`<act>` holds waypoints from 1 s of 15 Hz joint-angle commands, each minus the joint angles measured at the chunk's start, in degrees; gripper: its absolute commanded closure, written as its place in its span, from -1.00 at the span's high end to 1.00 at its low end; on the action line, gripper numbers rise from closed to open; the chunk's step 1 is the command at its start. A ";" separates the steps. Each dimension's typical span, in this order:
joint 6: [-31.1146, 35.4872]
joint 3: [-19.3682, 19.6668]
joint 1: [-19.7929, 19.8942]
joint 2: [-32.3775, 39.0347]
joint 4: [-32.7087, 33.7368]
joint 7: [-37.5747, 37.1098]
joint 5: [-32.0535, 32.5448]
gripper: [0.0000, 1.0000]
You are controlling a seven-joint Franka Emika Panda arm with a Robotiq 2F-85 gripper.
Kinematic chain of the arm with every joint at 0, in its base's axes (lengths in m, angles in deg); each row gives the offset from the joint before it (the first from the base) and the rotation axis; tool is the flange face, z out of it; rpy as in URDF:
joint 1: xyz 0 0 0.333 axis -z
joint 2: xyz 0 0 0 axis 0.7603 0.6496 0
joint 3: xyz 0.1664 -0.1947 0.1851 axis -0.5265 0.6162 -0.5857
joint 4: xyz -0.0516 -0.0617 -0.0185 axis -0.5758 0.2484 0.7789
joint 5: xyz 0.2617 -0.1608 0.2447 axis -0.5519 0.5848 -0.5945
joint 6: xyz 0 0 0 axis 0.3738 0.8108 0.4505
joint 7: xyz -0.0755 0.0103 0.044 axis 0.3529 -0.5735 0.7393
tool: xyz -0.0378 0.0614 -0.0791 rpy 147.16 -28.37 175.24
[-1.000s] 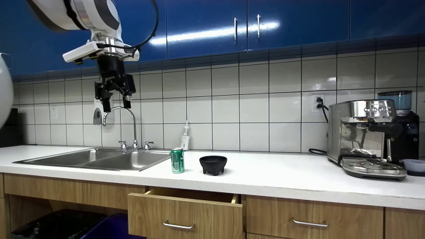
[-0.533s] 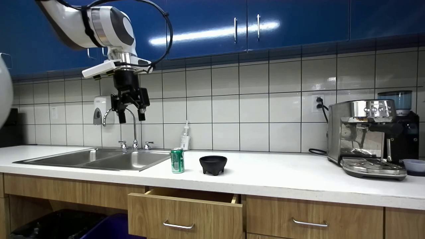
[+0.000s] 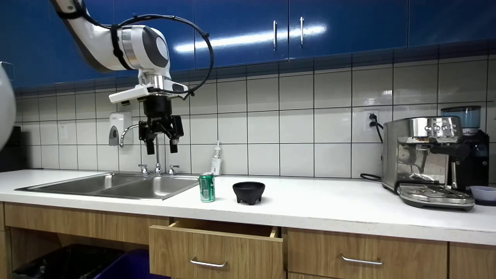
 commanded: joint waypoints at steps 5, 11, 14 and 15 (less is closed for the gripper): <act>-0.16 0.38 -0.56 0.18 0.12 -0.03 0.05 1.00; -0.16 0.38 -0.56 0.18 0.12 -0.03 0.05 1.00; 0.92 0.63 -0.40 2.20 -0.28 1.75 1.00 1.00; 1.19 0.79 -0.35 3.02 -0.32 2.40 1.34 1.00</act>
